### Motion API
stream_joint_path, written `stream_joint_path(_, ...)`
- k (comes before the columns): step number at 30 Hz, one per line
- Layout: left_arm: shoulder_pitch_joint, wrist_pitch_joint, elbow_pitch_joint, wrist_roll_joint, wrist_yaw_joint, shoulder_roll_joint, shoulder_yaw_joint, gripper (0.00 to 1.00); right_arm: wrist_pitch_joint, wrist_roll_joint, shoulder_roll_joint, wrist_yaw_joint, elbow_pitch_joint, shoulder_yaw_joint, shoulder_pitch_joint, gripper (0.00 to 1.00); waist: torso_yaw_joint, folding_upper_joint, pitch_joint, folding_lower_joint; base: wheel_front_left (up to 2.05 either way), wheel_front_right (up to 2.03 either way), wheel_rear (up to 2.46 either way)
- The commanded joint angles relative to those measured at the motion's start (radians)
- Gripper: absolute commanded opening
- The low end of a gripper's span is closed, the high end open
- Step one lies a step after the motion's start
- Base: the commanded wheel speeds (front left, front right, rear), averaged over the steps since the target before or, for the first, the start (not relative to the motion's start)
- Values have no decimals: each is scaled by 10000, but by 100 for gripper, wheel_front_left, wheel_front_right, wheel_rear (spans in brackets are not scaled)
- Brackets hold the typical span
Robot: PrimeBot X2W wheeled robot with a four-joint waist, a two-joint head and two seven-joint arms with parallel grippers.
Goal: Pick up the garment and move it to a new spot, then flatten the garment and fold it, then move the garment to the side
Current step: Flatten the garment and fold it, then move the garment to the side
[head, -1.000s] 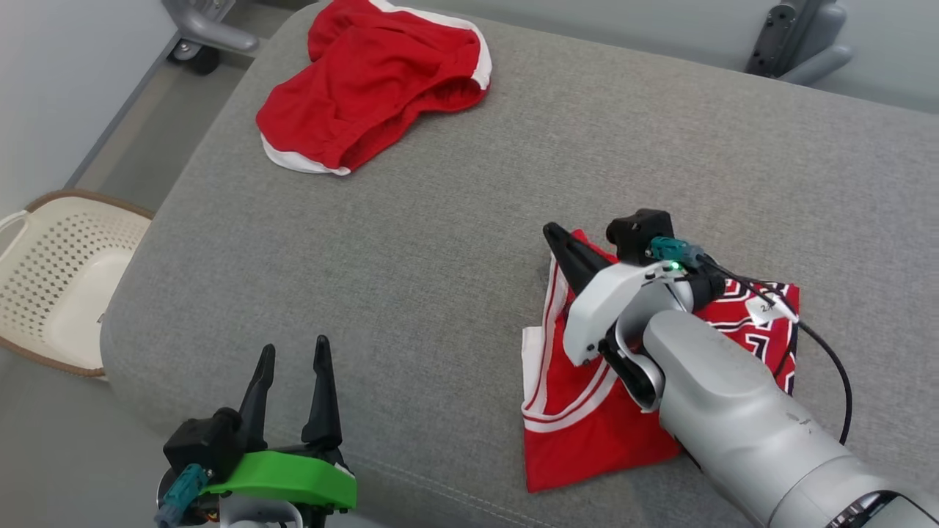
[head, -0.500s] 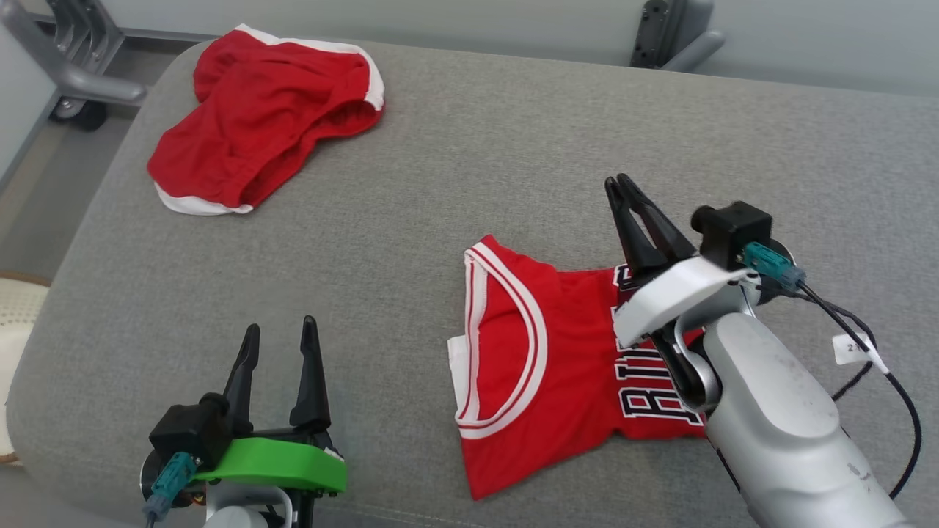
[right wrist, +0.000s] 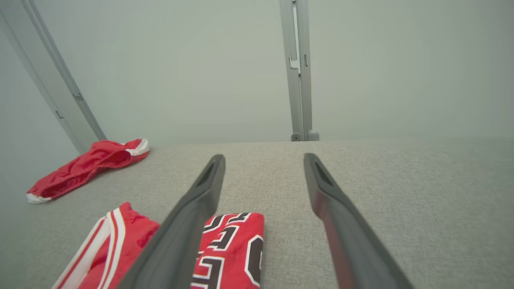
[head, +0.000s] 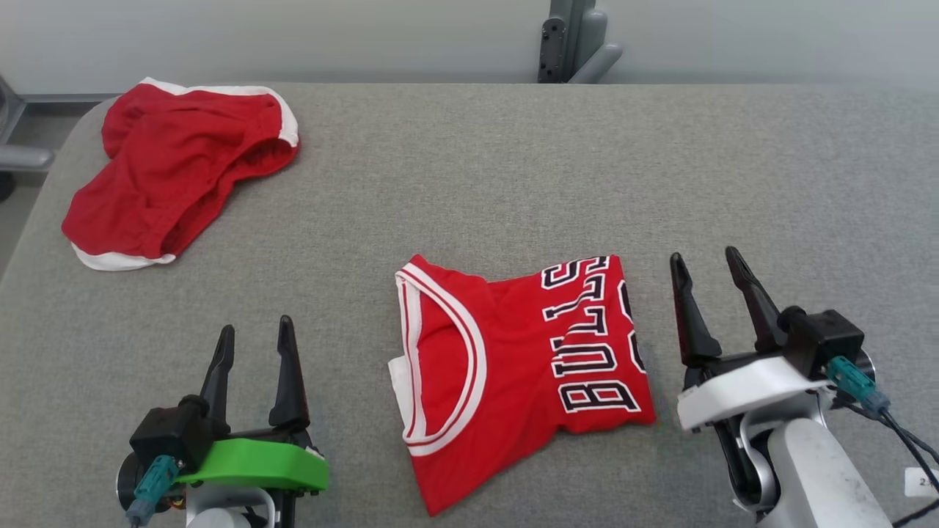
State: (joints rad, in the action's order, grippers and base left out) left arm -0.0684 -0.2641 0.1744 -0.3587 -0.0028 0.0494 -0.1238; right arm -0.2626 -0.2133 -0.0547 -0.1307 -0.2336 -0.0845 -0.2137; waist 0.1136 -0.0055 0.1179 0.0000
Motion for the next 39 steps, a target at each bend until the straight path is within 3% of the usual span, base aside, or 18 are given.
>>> stream_joint_path(1,102,1,-2,113,15,22,52,100,-31,83,0,1,99,44,133,100,-217,55,-135,0,0,0,0)
stream_joint_path(14,622,-1,-116,291,26,22,287,100,-29,-16,37,1,1243,726,1494,100,-725,55,-344,0,0,0,0)
stream_joint_path(39,922,-1,-138,342,31,20,233,100,77,-61,38,1,520,617,1341,100,-421,55,-676,0,0,0,0)
